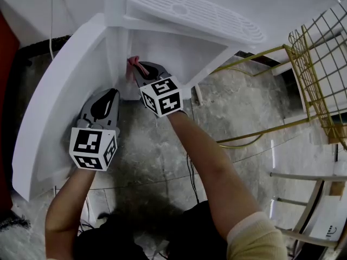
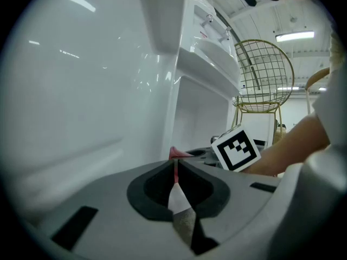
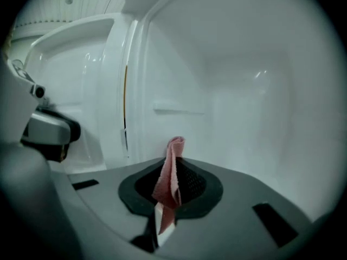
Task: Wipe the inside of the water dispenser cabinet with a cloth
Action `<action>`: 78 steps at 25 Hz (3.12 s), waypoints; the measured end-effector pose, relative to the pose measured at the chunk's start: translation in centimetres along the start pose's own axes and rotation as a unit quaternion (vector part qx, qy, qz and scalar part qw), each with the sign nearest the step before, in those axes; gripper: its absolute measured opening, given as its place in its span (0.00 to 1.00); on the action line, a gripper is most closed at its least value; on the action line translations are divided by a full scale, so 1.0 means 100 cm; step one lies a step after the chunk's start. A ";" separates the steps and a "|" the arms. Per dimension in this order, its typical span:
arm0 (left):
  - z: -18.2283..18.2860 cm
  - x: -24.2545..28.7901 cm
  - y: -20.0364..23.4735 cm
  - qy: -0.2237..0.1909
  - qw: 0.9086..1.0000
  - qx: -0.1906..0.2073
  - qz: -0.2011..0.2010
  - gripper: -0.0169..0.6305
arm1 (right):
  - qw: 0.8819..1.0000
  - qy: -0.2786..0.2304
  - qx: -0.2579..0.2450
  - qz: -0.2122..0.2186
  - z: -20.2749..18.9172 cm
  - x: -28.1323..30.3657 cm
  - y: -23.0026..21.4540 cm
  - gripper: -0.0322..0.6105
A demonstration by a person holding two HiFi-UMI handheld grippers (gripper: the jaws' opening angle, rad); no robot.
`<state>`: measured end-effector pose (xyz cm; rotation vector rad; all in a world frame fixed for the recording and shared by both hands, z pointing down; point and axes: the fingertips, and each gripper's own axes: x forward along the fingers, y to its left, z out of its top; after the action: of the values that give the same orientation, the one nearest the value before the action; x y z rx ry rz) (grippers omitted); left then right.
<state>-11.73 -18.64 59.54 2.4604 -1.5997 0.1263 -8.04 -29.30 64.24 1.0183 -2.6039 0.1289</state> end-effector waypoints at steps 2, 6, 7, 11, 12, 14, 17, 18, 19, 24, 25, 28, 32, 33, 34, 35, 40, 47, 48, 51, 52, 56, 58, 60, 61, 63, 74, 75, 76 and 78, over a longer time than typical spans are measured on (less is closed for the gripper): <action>-0.001 0.000 0.001 0.001 1.000 -0.001 0.000 0.05 | 0.999 0.025 -0.031 0.004 -0.012 0.004 0.004 0.10; -0.004 -0.001 0.003 0.003 1.000 -0.012 0.001 0.05 | 0.991 0.083 -0.106 -0.002 -0.038 0.012 0.006 0.10; -0.005 -0.001 0.004 0.004 1.000 -0.013 0.001 0.05 | 0.987 0.097 -0.127 -0.003 -0.045 0.014 0.007 0.10; -0.006 0.001 0.004 0.004 1.000 -0.016 -0.002 0.05 | 0.976 0.128 -0.174 -0.007 -0.058 0.019 0.009 0.10; -0.006 0.001 0.004 0.004 1.000 -0.016 -0.002 0.05 | 0.976 0.129 -0.174 -0.010 -0.058 0.021 0.008 0.10; -0.008 0.002 0.003 0.006 1.000 -0.016 -0.005 0.05 | 0.977 0.132 -0.168 -0.021 -0.057 0.023 0.001 0.10; -0.009 0.002 -0.001 0.007 1.000 -0.017 -0.011 0.05 | 0.977 0.139 -0.157 -0.036 -0.057 0.024 -0.007 0.09; -0.009 0.002 -0.002 0.007 1.000 -0.016 -0.013 0.05 | 0.977 0.141 -0.154 -0.041 -0.056 0.024 -0.008 0.09; -0.009 0.002 -0.002 0.007 1.000 -0.016 -0.014 0.05 | 0.977 0.143 -0.151 -0.045 -0.056 0.024 -0.009 0.10; -0.009 0.001 -0.001 0.008 1.000 -0.017 -0.015 0.05 | 0.970 0.168 -0.162 -0.071 -0.059 0.022 -0.023 0.10; -0.009 0.001 -0.001 0.008 1.000 -0.017 -0.015 0.05 | 0.969 0.172 -0.160 -0.079 -0.060 0.020 -0.028 0.10; -0.009 0.001 -0.003 0.008 1.000 -0.017 -0.016 0.05 | 0.969 0.179 -0.135 -0.102 -0.064 0.010 -0.043 0.10; -0.008 0.002 -0.006 0.005 1.000 -0.016 -0.019 0.05 | 0.965 0.193 -0.121 -0.131 -0.071 -0.003 -0.061 0.10; -0.008 0.002 -0.008 0.005 1.000 -0.016 -0.020 0.05 | 0.964 0.195 -0.115 -0.138 -0.073 -0.007 -0.065 0.10; -0.008 0.002 -0.009 0.006 1.000 -0.017 -0.020 0.05 | 0.964 0.197 -0.108 -0.145 -0.074 -0.011 -0.069 0.10; -0.008 0.003 -0.009 0.006 1.000 -0.019 -0.021 0.05 | 0.963 0.198 -0.101 -0.151 -0.076 -0.015 -0.072 0.10; -0.009 0.003 -0.011 0.006 1.000 -0.024 -0.018 0.05 | 0.960 0.206 -0.086 -0.167 -0.083 -0.033 -0.082 0.10; -0.009 0.004 -0.016 0.009 1.000 -0.021 -0.017 0.05 | 0.950 0.232 -0.078 -0.193 -0.096 -0.059 -0.088 0.10; -0.009 0.004 -0.016 0.009 1.000 -0.020 -0.016 0.05 | 0.950 0.234 -0.075 -0.193 -0.097 -0.062 -0.088 0.10; -0.008 0.002 -0.017 0.008 1.000 -0.018 -0.015 0.05 | 0.952 0.236 -0.061 -0.187 -0.100 -0.070 -0.087 0.10; -0.008 0.002 -0.018 0.009 1.000 -0.017 -0.014 0.05 | 0.952 0.237 -0.055 -0.185 -0.102 -0.073 -0.086 0.10; -0.009 -0.001 -0.017 0.012 1.000 -0.019 -0.011 0.05 | 0.953 0.242 -0.044 -0.177 -0.105 -0.082 -0.084 0.10; -0.009 -0.002 -0.016 0.013 1.000 -0.021 -0.008 0.05 | 0.952 0.249 -0.049 -0.171 -0.108 -0.086 -0.081 0.10; -0.009 -0.005 -0.014 0.012 1.000 -0.021 -0.004 0.05 | 0.950 0.259 -0.057 -0.164 -0.111 -0.090 -0.079 0.10; -0.008 -0.006 -0.013 0.012 1.000 -0.022 -0.002 0.05 | 0.949 0.264 -0.060 -0.161 -0.112 -0.092 -0.078 0.10; -0.007 -0.007 -0.012 0.011 1.000 -0.021 0.000 0.05 | 0.947 0.273 -0.067 -0.155 -0.115 -0.095 -0.076 0.10; -0.017 -0.003 -0.010 0.022 1.000 -0.022 0.002 0.05 | 0.965 0.218 -0.136 -0.058 -0.088 -0.086 -0.028 0.10; -0.019 -0.004 -0.009 0.023 0.999 -0.023 0.003 0.05 | 0.966 0.206 -0.147 -0.048 -0.085 -0.084 -0.021 0.10; -0.020 -0.004 -0.008 0.024 0.999 -0.023 0.004 0.05 | 0.968 0.192 -0.155 -0.038 -0.080 -0.081 -0.014 0.10; -0.022 -0.004 -0.005 0.026 0.999 -0.023 0.008 0.05 | 0.973 0.157 -0.168 -0.019 -0.068 -0.076 -0.002 0.10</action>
<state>-11.40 -17.60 61.52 2.3907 -1.5821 0.1534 -0.85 -23.16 67.95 0.8473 -2.2202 -0.1452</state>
